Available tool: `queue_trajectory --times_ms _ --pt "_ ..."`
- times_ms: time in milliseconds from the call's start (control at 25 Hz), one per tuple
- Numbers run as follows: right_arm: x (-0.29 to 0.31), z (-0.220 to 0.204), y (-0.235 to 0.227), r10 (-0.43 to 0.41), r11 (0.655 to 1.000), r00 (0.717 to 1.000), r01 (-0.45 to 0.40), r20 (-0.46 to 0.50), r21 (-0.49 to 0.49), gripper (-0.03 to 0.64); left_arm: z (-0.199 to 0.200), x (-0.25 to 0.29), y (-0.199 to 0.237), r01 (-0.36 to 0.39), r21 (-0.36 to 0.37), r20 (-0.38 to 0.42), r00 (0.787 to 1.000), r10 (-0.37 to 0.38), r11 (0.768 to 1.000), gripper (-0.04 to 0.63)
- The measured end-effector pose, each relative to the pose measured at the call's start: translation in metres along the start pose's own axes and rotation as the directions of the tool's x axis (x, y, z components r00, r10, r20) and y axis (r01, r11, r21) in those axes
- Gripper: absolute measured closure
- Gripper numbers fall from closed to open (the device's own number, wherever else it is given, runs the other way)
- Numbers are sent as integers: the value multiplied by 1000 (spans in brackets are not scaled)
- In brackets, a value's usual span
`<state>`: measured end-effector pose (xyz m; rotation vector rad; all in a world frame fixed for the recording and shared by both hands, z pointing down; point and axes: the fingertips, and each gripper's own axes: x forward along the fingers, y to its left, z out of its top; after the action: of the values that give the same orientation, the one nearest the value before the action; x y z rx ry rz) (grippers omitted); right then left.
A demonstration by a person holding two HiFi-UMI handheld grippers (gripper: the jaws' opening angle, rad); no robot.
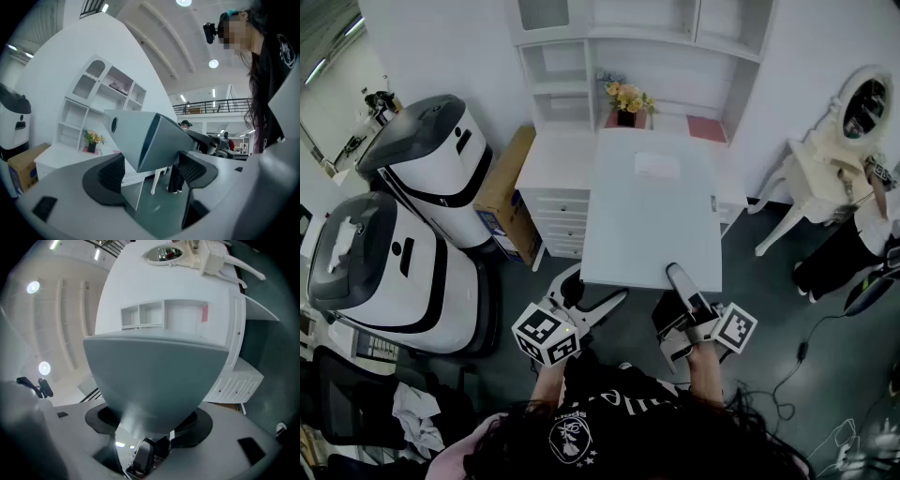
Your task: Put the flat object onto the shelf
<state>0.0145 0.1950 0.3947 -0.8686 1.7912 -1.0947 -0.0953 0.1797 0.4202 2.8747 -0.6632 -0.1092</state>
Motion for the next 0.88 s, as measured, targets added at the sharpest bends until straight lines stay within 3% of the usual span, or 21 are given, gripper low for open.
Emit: queue_trajectory --times_ms 440,880 --pt "-3 -7 0 24 1000 999 -24 -34 2 304 -3 -8 -5 -26 21 3 1000 26 999 222" --pt "-18 -1 -4 15 1000 1000 -15 -12 10 304 -8 -1 -14 -1 8 -12 1000 1 1000 222"
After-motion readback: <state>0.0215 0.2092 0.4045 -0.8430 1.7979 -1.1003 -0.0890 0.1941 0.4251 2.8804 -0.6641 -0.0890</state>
